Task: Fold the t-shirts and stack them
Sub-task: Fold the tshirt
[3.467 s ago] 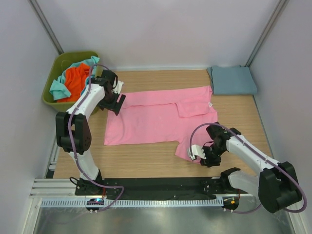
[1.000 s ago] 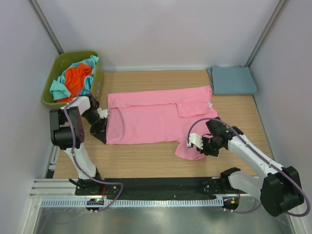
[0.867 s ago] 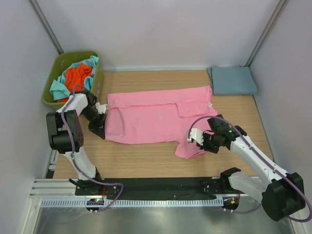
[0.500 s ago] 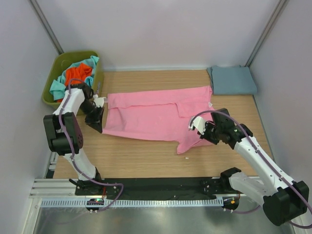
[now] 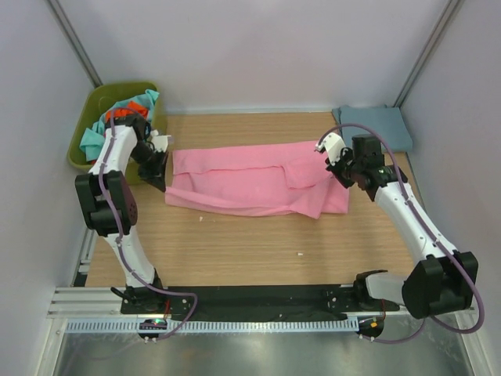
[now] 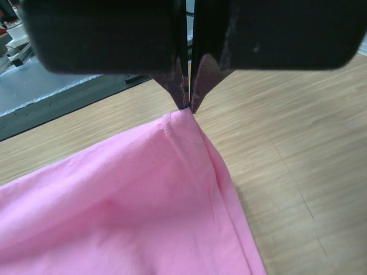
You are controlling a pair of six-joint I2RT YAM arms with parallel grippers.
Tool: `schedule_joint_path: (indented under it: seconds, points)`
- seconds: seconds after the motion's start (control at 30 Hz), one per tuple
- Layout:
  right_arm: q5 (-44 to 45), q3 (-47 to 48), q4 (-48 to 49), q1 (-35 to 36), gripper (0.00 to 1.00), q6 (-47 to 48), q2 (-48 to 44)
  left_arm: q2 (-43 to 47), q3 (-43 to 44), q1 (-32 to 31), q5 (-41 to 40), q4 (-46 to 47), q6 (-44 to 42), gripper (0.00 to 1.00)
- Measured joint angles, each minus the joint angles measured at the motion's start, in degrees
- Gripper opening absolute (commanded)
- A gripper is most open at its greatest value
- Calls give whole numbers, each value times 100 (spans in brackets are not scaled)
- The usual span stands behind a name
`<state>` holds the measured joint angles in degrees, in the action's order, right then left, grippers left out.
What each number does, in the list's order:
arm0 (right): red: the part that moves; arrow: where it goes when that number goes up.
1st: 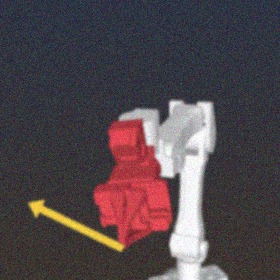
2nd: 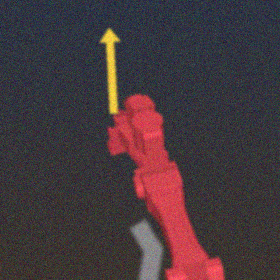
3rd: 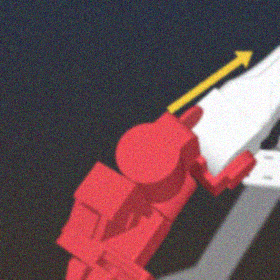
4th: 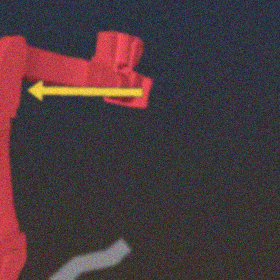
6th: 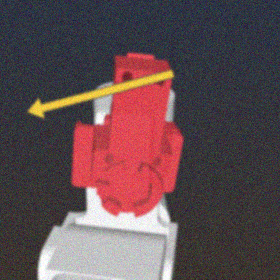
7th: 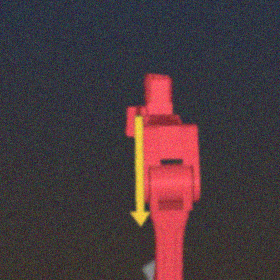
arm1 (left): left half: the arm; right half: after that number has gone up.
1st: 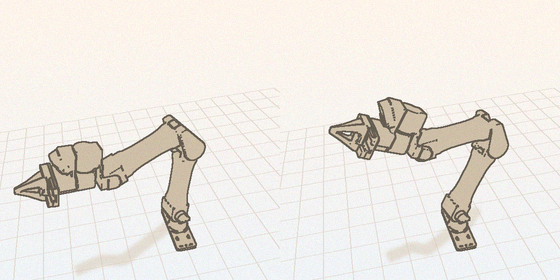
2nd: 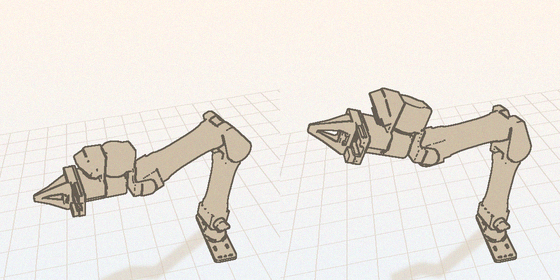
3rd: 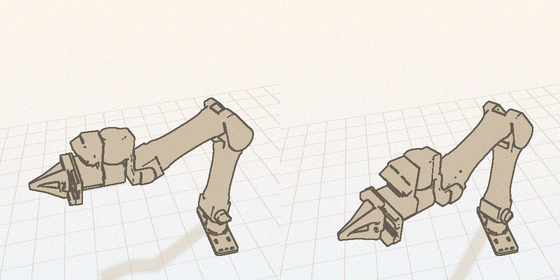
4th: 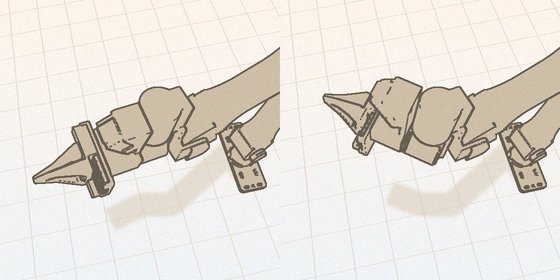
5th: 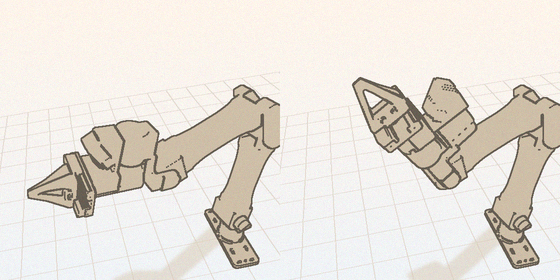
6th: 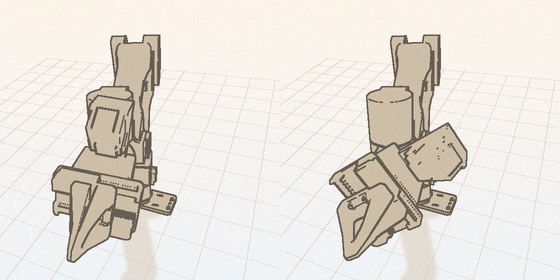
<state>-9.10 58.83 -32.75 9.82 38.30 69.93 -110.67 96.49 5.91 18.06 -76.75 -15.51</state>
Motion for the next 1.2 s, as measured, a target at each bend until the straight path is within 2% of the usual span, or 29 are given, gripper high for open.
schedule_joint_path:
  seconds: [0.43,0.7,1.2]
  points:
    - [-46,555,704,-131,1,-389,796,-949,1453,-210,96,-17,199,0]
    - [-22,979,1139,-291,1,-466,1327,-1202,1939,-214,-50,-31,330,0]
    - [-2,2479,1655,-402,2,-555,3362,-2065,3069,-313,-487,-74,507,0]
